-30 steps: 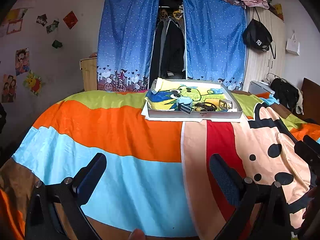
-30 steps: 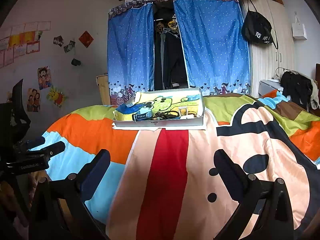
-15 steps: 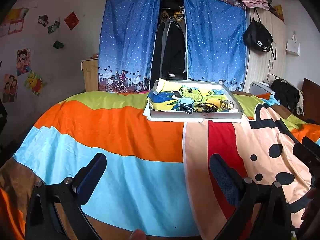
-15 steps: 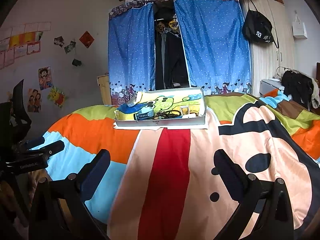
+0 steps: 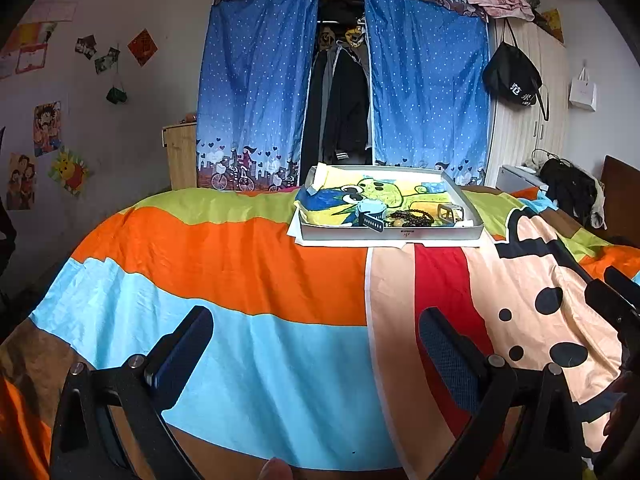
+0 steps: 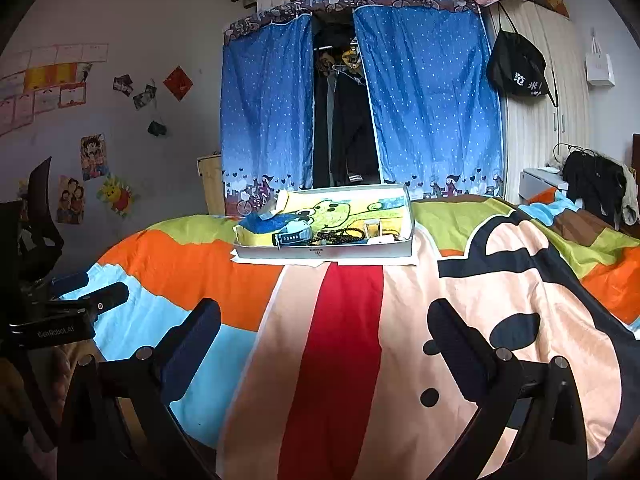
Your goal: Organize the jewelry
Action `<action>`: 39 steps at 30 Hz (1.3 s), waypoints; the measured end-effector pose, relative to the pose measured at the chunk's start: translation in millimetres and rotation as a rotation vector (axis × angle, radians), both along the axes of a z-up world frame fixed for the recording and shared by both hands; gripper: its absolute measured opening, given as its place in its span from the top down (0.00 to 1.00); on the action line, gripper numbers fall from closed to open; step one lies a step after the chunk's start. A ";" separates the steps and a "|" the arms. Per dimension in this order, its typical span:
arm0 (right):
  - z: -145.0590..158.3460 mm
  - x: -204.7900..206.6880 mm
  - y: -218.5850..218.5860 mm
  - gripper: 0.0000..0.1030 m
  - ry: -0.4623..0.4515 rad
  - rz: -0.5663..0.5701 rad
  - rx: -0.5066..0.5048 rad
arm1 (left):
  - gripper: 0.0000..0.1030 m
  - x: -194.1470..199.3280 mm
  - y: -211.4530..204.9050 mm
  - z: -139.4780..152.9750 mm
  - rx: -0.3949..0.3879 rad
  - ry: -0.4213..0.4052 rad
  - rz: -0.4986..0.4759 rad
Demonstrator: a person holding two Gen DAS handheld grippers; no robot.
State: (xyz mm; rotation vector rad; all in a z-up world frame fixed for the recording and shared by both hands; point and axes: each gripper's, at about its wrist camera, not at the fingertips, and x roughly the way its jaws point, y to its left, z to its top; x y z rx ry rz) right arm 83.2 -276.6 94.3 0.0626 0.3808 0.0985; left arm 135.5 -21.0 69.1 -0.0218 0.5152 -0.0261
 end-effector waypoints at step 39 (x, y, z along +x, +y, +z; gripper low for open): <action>16.2 -1.5 3.7 0.01 -0.038 0.022 0.000 | 0.00 -4.2 0.3 17.5 0.002 -0.035 -0.006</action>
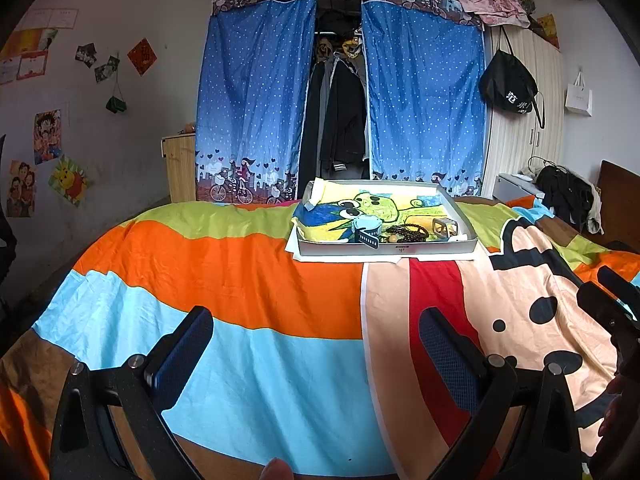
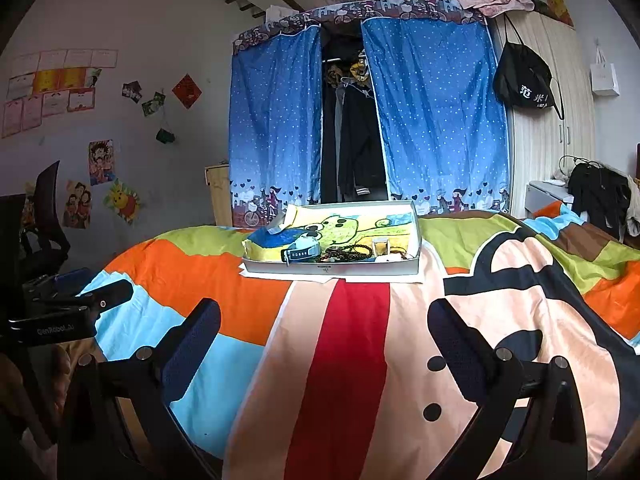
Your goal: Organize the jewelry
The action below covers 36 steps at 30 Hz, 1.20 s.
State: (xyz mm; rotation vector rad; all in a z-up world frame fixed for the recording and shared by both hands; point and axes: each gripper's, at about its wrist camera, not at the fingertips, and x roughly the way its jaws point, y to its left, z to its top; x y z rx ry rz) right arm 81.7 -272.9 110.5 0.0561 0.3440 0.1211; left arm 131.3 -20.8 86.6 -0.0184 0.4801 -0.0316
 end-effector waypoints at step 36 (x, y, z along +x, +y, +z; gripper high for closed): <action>0.6 0.0 0.8 0.01 0.000 0.002 0.001 | 0.00 -2.6 -2.1 -0.2 -0.002 0.000 0.002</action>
